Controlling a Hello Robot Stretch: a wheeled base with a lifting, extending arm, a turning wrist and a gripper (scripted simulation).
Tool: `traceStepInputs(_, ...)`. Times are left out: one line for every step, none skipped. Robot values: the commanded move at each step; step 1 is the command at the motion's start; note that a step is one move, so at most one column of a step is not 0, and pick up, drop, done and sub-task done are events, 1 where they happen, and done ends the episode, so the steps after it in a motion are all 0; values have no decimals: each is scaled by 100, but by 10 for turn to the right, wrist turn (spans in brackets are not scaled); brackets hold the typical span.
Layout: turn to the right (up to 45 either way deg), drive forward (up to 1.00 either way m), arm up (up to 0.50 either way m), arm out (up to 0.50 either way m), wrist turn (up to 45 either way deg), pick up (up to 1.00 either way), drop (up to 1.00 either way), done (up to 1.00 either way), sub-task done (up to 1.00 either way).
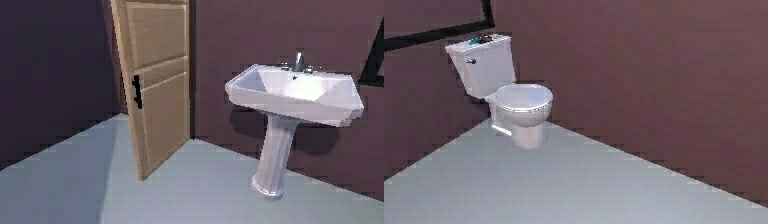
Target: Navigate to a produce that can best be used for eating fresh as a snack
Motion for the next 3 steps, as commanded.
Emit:
traceStepInputs(0, 40, 0, 0, 0, 0, 0, 0, 0)
traceStepInputs(-450, 0, 0, 0, 0, 0, 0, 0, 0)
traceStepInputs(-30, 0, 0, 0, 0, 0, 0, 0, 0)
